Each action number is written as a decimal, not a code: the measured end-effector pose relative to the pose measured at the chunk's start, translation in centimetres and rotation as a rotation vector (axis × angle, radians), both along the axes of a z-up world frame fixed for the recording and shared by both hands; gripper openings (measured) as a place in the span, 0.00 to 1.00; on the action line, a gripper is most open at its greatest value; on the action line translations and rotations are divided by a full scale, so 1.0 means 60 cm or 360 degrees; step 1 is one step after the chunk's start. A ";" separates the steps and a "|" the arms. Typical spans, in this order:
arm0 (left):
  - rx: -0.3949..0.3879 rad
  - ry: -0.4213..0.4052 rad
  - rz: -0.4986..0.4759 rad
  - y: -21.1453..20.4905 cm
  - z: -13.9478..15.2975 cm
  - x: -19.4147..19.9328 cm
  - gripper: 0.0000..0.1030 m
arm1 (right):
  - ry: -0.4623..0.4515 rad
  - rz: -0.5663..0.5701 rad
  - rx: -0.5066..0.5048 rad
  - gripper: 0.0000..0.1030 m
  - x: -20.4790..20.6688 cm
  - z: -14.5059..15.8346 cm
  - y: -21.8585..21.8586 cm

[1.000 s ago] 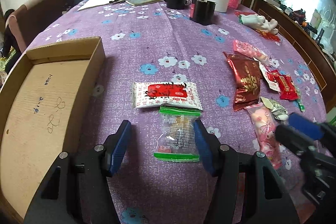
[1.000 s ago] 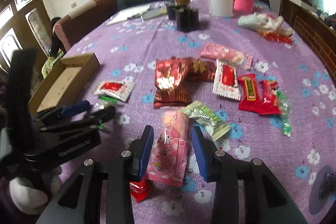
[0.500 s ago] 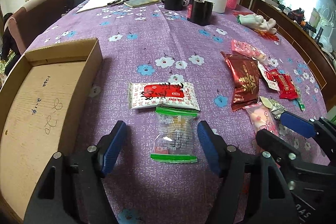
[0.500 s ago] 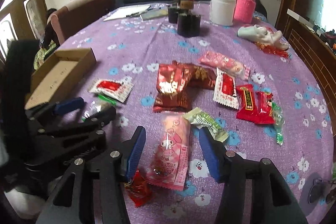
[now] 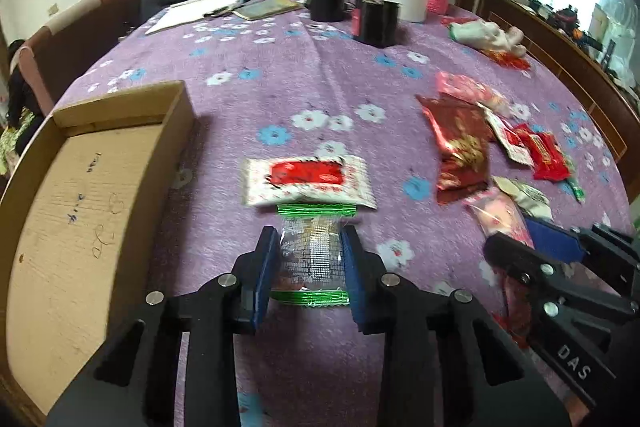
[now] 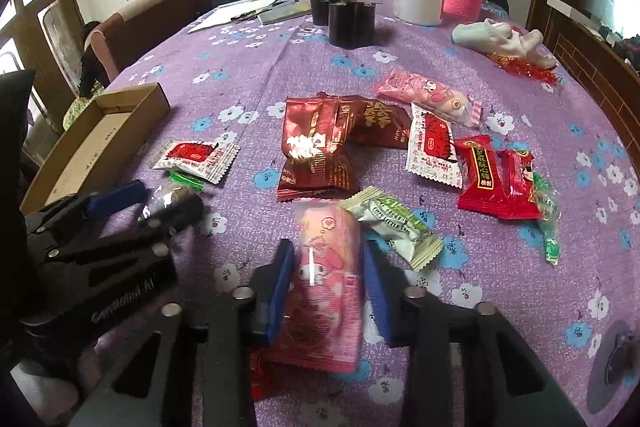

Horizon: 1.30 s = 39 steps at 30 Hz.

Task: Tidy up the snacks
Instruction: 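Carry both packets over the cardboard tray and open both tools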

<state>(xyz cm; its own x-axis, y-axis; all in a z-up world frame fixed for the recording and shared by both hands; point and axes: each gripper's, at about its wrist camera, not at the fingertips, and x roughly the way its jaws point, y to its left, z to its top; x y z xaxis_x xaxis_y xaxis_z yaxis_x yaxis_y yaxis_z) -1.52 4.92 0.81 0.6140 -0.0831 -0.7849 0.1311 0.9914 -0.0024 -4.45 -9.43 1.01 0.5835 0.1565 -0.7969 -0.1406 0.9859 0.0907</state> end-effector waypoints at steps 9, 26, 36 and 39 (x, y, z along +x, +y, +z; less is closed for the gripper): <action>-0.0298 0.0055 -0.0016 0.034 0.026 -0.025 0.28 | -0.0125 0.0042 0.0056 0.26 -0.036 0.045 0.000; -0.0408 -0.0199 0.0178 0.229 0.177 -0.060 0.28 | -0.0180 0.0280 0.0301 0.25 -0.041 0.145 0.103; -0.0439 -0.0033 0.0360 0.326 0.103 0.046 0.28 | -0.0048 0.0456 0.0423 0.25 0.070 0.129 0.268; -0.0480 0.0006 0.0387 0.336 0.080 0.068 0.28 | -0.0012 0.0456 0.0409 0.25 0.103 0.111 0.301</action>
<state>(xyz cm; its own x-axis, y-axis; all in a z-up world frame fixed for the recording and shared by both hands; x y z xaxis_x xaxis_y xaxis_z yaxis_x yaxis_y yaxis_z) 2.58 25.06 5.62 0.6412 -0.1627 -0.7499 -0.1086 0.9482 -0.2985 1.71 8.62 7.67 0.4929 0.5083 -0.7062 -0.4091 0.8517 0.3275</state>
